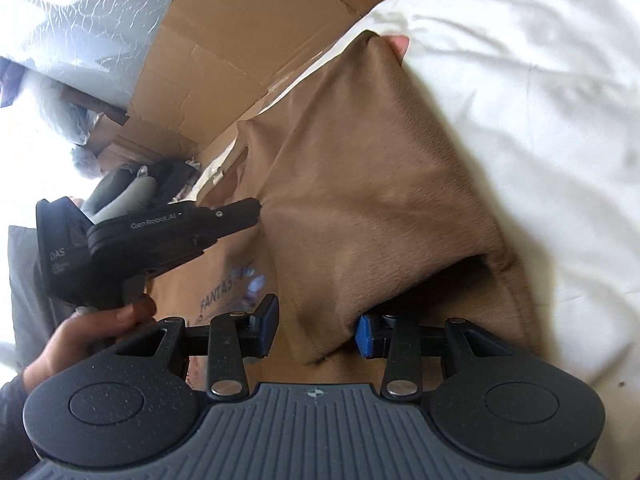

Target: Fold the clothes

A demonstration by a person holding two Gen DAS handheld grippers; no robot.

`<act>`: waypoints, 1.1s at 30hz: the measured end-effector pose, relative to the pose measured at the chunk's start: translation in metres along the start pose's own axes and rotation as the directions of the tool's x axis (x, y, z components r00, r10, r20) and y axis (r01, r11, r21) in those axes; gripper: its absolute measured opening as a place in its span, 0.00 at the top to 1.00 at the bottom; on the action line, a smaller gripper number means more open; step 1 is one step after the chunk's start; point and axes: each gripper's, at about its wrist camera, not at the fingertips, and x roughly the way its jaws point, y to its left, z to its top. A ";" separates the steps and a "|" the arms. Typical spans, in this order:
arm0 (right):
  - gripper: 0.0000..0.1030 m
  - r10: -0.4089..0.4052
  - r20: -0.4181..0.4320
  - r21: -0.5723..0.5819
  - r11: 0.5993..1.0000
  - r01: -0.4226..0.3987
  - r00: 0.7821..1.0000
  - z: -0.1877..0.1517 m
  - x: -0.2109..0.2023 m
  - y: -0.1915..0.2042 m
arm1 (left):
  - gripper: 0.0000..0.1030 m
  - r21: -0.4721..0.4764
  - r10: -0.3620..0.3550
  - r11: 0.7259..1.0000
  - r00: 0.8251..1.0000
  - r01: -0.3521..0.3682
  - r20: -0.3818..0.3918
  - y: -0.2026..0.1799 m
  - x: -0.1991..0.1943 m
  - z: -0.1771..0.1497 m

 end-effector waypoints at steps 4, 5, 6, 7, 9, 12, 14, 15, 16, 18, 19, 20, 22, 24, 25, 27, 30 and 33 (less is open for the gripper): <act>0.78 0.036 -0.024 0.014 0.999 -0.036 0.999 0.001 0.003 0.003 | 0.90 0.003 -0.003 1.000 1.000 0.002 0.003 0.001 0.002 0.002; 0.97 0.053 -0.039 0.017 0.998 -0.053 0.998 0.001 0.003 0.004 | 0.90 0.003 -0.003 1.000 1.000 0.003 0.004 0.001 0.003 0.003; 0.97 0.064 -0.050 0.017 0.998 -0.063 0.997 0.001 0.003 0.005 | 0.90 0.004 -0.004 1.000 1.000 0.004 0.005 0.001 0.003 0.003; 0.97 0.076 -0.052 0.022 0.997 -0.075 0.996 0.001 0.001 0.007 | 0.90 0.006 -0.003 1.000 1.000 0.003 0.005 0.001 0.003 0.004; 0.97 0.109 -0.052 0.039 0.993 -0.107 0.993 -0.001 -0.004 0.008 | 0.90 0.015 0.003 1.000 1.000 -0.003 0.003 0.000 0.005 0.004; 0.97 0.136 -0.056 0.082 0.988 -0.131 0.989 -0.001 -0.005 0.007 | 0.94 0.045 0.035 0.998 0.999 -0.034 -0.018 -0.004 0.010 0.006; 0.95 0.118 -0.079 0.103 0.989 -0.110 0.990 -0.003 -0.001 0.004 | 0.94 0.047 0.039 0.998 0.999 -0.038 -0.019 -0.004 0.012 0.009; 0.94 0.099 -0.096 0.106 0.990 -0.088 0.991 -0.003 0.001 0.002 | 0.94 0.046 0.042 0.998 0.999 -0.041 -0.020 -0.003 0.012 0.010; 0.92 0.079 -0.113 0.110 0.992 -0.066 0.991 -0.004 0.003 0.000 | 0.94 0.047 0.046 0.998 0.999 -0.045 -0.020 -0.003 0.013 0.011; 0.87 0.053 -0.139 0.114 0.993 -0.037 0.989 -0.005 0.005 -0.003 | 0.94 0.051 0.056 0.997 0.998 -0.055 -0.020 -0.005 0.011 0.013; 0.85 0.052 -0.138 0.103 0.994 -0.037 0.989 -0.005 0.002 -0.003 | 0.94 0.055 0.060 0.997 0.998 -0.059 -0.019 -0.007 0.010 0.013; 0.83 0.048 -0.133 0.087 0.996 -0.036 0.990 -0.004 -0.002 -0.002 | 0.94 0.062 0.060 0.996 0.998 -0.059 -0.015 -0.010 0.007 0.013; 0.70 0.037 -0.117 0.059 0.998 -0.030 0.992 -0.001 -0.011 -0.001 | 0.94 0.079 0.049 0.996 0.999 -0.048 -0.008 -0.016 0.001 0.011; 0.64 0.017 -0.087 0.044 0.999 -0.013 0.996 0.003 -0.021 -0.004 | 0.94 0.098 0.027 0.995 1.000 -0.026 -0.008 -0.024 -0.004 0.009; 0.64 0.006 -0.073 0.044 0.999 -0.003 0.997 0.006 -0.025 -0.006 | 0.94 0.109 0.013 0.994 1.000 -0.012 -0.014 -0.030 -0.006 0.006; 0.64 -0.019 -0.044 0.047 0.999 0.021 0.999 0.012 -0.032 -0.011 | 0.94 0.140 -0.010 0.990 0.999 0.015 -0.033 -0.040 -0.005 0.000; 0.64 -0.072 0.005 0.060 0.996 0.072 0.997 0.019 -0.043 -0.020 | 0.94 0.185 -0.025 0.982 0.997 0.037 -0.071 -0.052 0.001 -0.009; 0.64 -0.115 0.038 0.076 0.991 0.112 0.993 0.023 -0.053 -0.030 | 0.94 0.196 -0.002 0.980 0.994 0.024 -0.113 -0.053 0.012 -0.016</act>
